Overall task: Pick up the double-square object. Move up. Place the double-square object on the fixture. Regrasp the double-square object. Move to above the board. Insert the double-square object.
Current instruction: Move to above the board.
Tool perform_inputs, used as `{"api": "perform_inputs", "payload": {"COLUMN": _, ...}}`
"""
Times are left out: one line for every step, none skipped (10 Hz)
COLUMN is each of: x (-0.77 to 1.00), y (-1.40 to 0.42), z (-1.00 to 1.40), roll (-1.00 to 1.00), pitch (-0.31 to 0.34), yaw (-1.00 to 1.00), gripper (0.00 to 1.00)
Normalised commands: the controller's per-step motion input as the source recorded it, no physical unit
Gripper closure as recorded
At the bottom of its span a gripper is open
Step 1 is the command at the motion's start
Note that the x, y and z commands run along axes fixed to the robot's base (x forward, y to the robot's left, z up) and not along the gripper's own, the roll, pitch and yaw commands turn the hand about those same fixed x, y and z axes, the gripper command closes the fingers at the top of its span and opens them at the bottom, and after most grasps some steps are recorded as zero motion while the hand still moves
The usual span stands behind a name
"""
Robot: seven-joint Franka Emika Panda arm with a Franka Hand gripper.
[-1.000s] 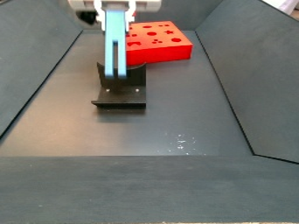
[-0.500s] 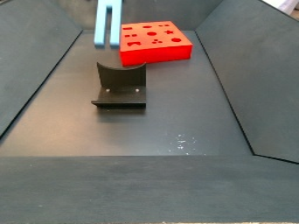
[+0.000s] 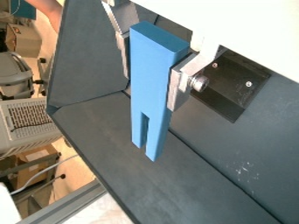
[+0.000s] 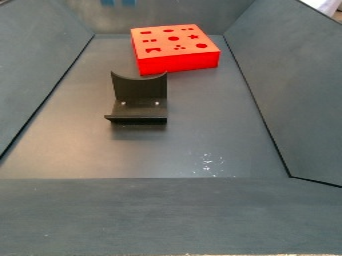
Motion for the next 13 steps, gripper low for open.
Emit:
{"api": "perform_inputs", "payload": {"x": -0.53, "y": -1.0, "z": 0.11, "roll": -1.0, "pitch": 0.056, "yaw": -0.05, "gripper": 1.0}}
{"api": "perform_inputs", "payload": {"x": -0.52, "y": -1.0, "z": 0.1, "roll": -1.0, "pitch": 0.052, "yaw": -0.04, "gripper": 1.0}}
{"api": "perform_inputs", "payload": {"x": -0.55, "y": -1.0, "z": 0.12, "roll": -1.0, "pitch": 0.042, "yaw": -0.04, "gripper": 1.0}}
{"api": "perform_inputs", "payload": {"x": -0.56, "y": -1.0, "z": 0.11, "roll": -1.0, "pitch": 0.037, "yaw": -0.04, "gripper": 1.0}}
{"api": "perform_inputs", "payload": {"x": -0.58, "y": -1.0, "z": 0.12, "roll": -1.0, "pitch": 0.035, "yaw": -0.04, "gripper": 1.0}}
{"api": "perform_inputs", "payload": {"x": -0.59, "y": -1.0, "z": 0.12, "roll": -1.0, "pitch": 0.036, "yaw": -0.04, "gripper": 1.0}}
{"api": "perform_inputs", "payload": {"x": -0.61, "y": -1.0, "z": 0.12, "roll": -1.0, "pitch": 0.034, "yaw": -0.04, "gripper": 1.0}}
{"api": "perform_inputs", "payload": {"x": -0.62, "y": -1.0, "z": 0.12, "roll": -1.0, "pitch": 0.03, "yaw": -0.04, "gripper": 1.0}}
{"api": "perform_inputs", "payload": {"x": -0.68, "y": -1.0, "z": 0.13, "roll": -1.0, "pitch": 0.023, "yaw": -0.03, "gripper": 1.0}}
{"api": "perform_inputs", "payload": {"x": -0.49, "y": -0.65, "z": 0.09, "roll": -1.0, "pitch": 0.014, "yaw": -0.03, "gripper": 1.0}}
{"api": "perform_inputs", "payload": {"x": -0.33, "y": -0.36, "z": 0.05, "roll": -1.0, "pitch": 0.005, "yaw": -0.03, "gripper": 1.0}}
{"api": "perform_inputs", "payload": {"x": -0.21, "y": -0.18, "z": 0.03, "roll": -1.0, "pitch": 0.0, "yaw": -0.03, "gripper": 1.0}}
{"api": "perform_inputs", "payload": {"x": -0.15, "y": -0.09, "z": 0.02, "roll": -1.0, "pitch": -0.013, "yaw": -0.02, "gripper": 1.0}}
